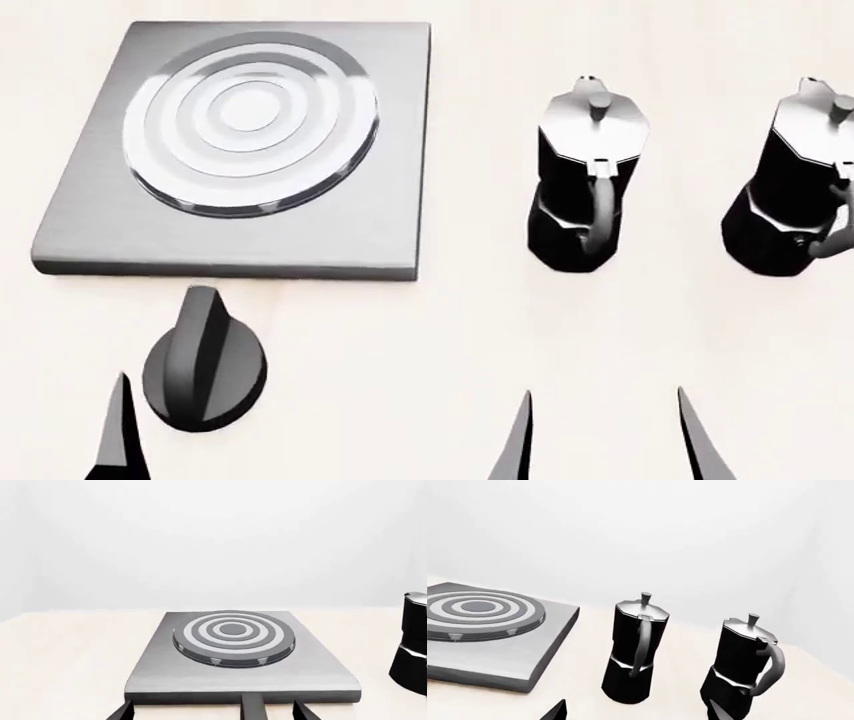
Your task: Turn off the stove.
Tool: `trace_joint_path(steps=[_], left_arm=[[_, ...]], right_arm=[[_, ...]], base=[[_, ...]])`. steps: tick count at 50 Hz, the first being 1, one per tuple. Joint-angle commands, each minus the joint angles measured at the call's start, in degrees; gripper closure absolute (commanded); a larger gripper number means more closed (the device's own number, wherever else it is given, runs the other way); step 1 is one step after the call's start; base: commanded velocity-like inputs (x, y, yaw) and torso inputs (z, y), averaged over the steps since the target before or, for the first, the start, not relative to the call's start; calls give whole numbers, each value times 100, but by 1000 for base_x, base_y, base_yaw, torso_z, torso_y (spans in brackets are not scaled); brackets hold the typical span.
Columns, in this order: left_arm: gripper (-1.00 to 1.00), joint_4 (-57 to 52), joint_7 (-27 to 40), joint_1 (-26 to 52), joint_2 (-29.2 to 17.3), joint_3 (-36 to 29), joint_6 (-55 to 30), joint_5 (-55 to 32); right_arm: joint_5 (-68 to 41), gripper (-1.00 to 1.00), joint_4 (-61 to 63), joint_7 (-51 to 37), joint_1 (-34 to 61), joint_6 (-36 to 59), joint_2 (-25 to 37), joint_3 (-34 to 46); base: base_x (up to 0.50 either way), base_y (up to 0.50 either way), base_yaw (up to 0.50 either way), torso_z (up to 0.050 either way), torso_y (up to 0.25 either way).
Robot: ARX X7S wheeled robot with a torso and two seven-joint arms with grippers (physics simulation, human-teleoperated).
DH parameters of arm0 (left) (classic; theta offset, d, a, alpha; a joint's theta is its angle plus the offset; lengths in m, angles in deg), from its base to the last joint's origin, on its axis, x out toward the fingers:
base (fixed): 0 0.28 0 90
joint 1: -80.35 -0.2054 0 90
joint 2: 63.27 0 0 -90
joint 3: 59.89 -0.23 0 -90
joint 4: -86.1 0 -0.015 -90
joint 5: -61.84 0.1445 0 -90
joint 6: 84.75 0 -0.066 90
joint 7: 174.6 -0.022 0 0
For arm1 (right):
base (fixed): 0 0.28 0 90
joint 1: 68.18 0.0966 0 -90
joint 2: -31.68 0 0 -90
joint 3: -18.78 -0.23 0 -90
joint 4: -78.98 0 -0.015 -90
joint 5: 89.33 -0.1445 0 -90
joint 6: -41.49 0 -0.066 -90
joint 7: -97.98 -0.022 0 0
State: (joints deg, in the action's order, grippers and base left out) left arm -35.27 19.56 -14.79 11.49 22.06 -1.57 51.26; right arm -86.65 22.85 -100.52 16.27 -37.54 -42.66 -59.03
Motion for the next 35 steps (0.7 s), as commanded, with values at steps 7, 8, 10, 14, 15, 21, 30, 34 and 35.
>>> trace_joint_path(steps=[7, 8, 10, 14, 15, 21, 30, 34, 35], left_arm=[[-100, -36, -137, -42, 29, 96, 61, -81], [-100, -37, -131, -43, 25, 93, 66, -78], [-100, -36, -119, -44, 18, 88, 69, -80], [-100, -40, -78, -42, 31, 112, 108, -127], [-100, -42, -74, -42, 26, 110, 109, -128], [-100, -93, -13, -53, 20, 73, 72, -124], [-100, -461, 8, -106, -3, -128, -102, -172], [-100, -720, 34, -54, 14, -298, -268, -165], [-100, -758, 40, -37, 20, -325, -309, -181]], right_arm=[[86, -100, -2, 51, 11, 8, -45, -79], [86, -100, -2, 45, 10, 6, -41, -77], [72, -100, -7, 40, 11, 2, -34, -76], [61, -100, -7, 25, 10, -5, -21, -64], [56, -100, -11, 23, 11, -5, -18, -61], [36, -100, -49, 12, 36, -8, -11, -41], [7, -100, -99, -12, 51, -31, 1, -19], [-4, -100, -116, -17, 62, -28, 6, -9], [-9, -100, -115, -19, 61, -31, 9, -9]], base=[[0, 0, 0, 0, -239], [0, 0, 0, 0, -238], [0, 0, 0, 0, -238], [0, 0, 0, 0, -168], [0, 0, 0, 0, -47], [0, 0, 0, 0, 0], [0, 0, 0, 0, 0], [0, 0, 0, 0, 0], [0, 0, 0, 0, 0]])
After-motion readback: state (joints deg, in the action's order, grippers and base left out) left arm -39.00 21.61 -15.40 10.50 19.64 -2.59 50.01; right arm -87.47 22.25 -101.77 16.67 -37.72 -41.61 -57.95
